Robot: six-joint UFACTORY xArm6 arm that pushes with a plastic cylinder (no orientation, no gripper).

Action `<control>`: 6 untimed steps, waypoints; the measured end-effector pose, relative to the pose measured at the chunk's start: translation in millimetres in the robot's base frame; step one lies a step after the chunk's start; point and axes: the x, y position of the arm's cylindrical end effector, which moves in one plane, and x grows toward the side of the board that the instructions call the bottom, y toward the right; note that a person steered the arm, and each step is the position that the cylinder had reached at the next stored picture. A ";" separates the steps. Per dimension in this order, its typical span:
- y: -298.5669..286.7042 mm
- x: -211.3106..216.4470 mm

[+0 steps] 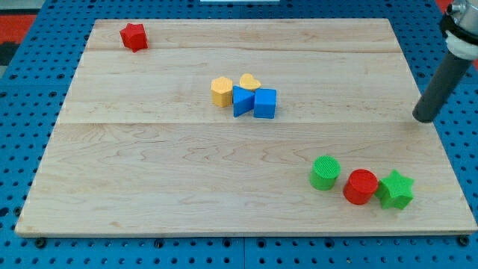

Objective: Move the green star along with red circle a bit left

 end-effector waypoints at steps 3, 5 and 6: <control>-18.2 84.1; -92.4 127.3; -85.7 135.1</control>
